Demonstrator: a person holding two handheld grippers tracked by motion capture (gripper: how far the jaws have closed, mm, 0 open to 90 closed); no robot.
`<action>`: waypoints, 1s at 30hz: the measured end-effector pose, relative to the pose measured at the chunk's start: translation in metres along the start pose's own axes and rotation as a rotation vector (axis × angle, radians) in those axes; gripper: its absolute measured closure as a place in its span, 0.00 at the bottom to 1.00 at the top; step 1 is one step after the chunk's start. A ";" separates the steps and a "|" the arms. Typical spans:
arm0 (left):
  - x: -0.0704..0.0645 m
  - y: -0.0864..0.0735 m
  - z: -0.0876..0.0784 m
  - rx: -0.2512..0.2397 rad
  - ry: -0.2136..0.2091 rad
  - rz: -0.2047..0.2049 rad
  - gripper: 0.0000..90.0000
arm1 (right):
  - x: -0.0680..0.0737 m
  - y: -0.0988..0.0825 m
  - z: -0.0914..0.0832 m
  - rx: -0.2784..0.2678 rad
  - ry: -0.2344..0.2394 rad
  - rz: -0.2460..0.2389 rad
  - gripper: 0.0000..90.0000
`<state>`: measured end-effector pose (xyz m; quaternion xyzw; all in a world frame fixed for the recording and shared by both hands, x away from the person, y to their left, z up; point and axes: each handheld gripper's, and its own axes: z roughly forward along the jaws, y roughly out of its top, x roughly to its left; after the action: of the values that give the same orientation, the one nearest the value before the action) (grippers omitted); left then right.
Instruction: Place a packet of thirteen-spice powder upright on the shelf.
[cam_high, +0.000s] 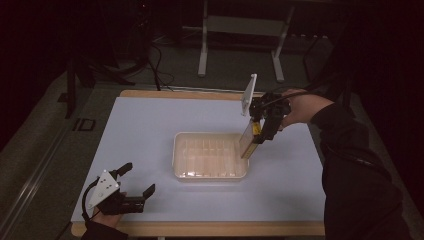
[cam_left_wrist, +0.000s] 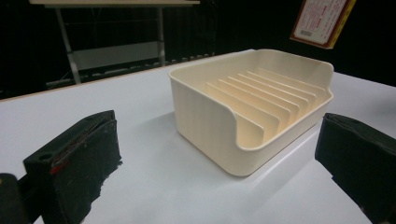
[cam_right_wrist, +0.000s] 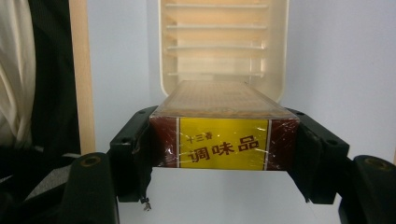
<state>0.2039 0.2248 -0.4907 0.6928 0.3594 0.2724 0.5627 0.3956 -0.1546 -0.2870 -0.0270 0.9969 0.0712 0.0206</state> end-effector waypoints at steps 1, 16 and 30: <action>0.000 0.000 0.000 0.000 0.000 -0.001 0.00 | 0.000 0.002 0.001 -0.006 0.000 -0.004 0.36; 0.000 0.000 0.000 -0.001 -0.005 0.002 0.00 | 0.001 0.035 0.017 -0.060 0.029 -0.060 0.36; 0.001 0.000 -0.001 -0.003 -0.006 -0.001 0.00 | -0.002 0.064 0.029 -0.117 0.040 -0.082 0.36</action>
<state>0.2037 0.2257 -0.4904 0.6925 0.3575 0.2708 0.5651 0.3946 -0.0872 -0.3069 -0.0705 0.9893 0.1277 0.0018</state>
